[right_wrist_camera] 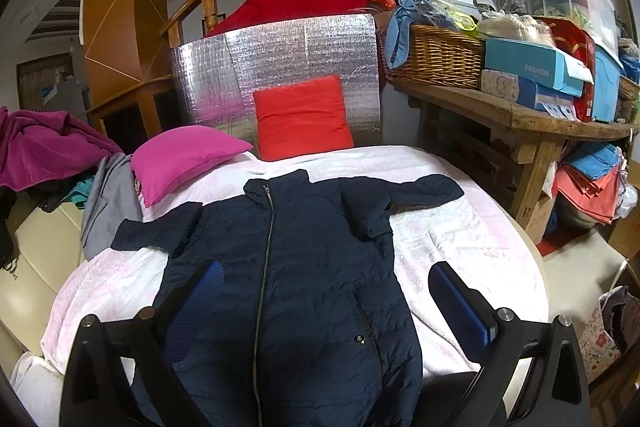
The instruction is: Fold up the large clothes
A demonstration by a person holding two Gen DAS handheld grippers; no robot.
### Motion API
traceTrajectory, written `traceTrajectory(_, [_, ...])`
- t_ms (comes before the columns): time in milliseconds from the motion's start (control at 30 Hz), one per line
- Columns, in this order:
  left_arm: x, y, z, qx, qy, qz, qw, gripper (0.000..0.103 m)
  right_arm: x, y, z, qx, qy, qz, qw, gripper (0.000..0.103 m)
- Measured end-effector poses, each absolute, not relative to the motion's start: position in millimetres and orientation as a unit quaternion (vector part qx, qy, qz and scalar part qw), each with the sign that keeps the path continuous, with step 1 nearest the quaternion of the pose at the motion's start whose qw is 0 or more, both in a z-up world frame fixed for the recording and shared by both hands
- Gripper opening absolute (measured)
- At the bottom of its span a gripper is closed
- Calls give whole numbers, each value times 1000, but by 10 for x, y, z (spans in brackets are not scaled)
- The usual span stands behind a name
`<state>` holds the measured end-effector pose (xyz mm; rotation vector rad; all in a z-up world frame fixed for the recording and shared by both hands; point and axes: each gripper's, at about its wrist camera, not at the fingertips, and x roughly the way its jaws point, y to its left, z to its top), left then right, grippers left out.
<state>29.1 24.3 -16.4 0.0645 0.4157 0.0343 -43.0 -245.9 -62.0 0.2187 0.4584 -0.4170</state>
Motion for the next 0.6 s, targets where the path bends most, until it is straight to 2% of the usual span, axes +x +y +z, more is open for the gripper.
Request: traceTrajectory(600, [345, 211, -234, 35, 213, 22, 976, 103, -370, -2519, -645, 111, 229, -206, 945, 103])
